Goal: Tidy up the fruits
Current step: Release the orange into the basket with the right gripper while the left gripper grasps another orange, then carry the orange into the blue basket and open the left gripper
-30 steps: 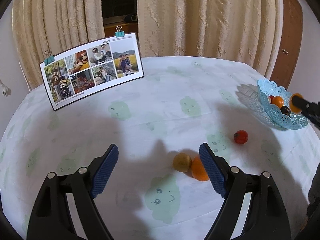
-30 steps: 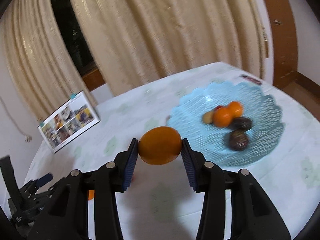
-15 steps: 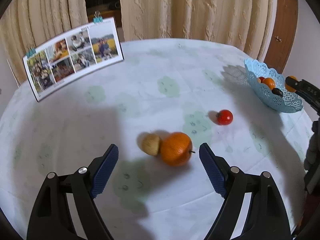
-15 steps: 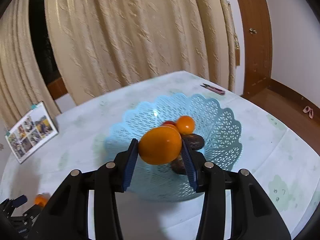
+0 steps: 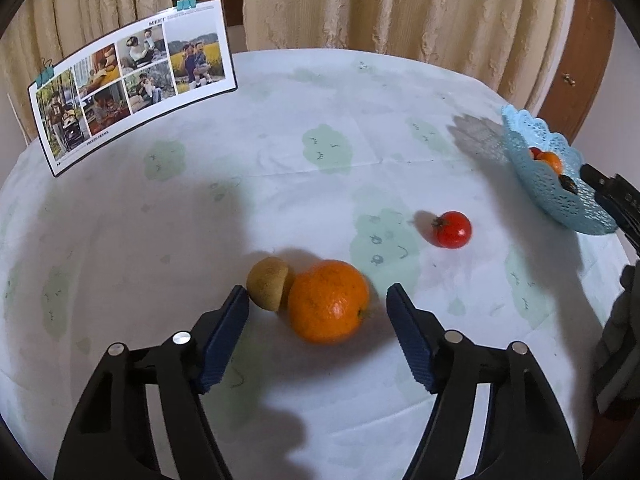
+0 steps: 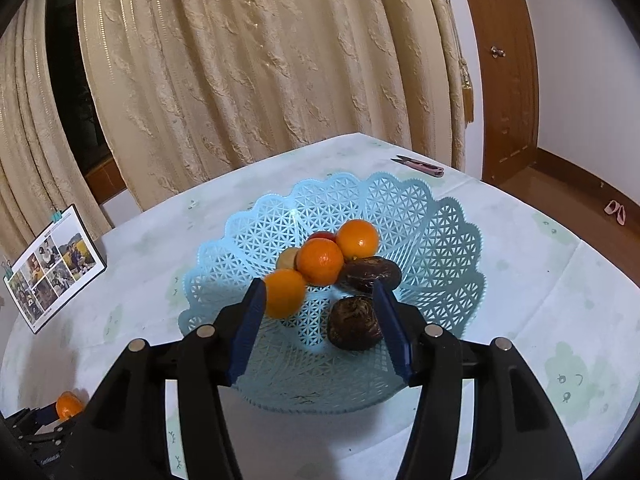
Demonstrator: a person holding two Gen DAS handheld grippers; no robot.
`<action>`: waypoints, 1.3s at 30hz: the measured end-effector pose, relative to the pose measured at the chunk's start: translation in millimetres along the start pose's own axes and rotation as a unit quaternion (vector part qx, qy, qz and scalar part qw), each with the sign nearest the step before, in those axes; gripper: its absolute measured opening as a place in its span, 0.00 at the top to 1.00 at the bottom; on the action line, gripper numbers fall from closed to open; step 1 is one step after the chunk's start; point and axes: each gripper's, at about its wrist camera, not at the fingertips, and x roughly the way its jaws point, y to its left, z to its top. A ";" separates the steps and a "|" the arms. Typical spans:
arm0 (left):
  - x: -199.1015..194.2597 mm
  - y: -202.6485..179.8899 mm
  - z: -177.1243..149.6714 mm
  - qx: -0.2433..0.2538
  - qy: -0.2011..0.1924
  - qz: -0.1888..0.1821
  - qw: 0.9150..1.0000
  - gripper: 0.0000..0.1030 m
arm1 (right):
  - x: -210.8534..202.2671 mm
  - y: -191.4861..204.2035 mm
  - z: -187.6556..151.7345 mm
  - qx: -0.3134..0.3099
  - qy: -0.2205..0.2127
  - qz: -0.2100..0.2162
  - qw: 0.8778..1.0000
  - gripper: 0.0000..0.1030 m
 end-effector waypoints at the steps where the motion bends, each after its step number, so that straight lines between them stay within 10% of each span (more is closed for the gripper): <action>1: 2.0 0.7 0.8 -0.002 0.001 0.003 1.000 0.36 | -0.4 0.1 -0.2 0.000 -0.002 0.000 1.000 0.45; 25: -36.9 -9.8 11.0 0.018 -0.034 -0.015 0.999 0.45 | -17.3 -17.6 5.1 0.039 -0.032 0.013 0.999 0.44; 39: -14.5 -9.4 -9.1 0.023 -0.005 -0.020 1.000 0.33 | -19.0 -18.3 5.5 0.039 -0.032 0.025 0.998 0.44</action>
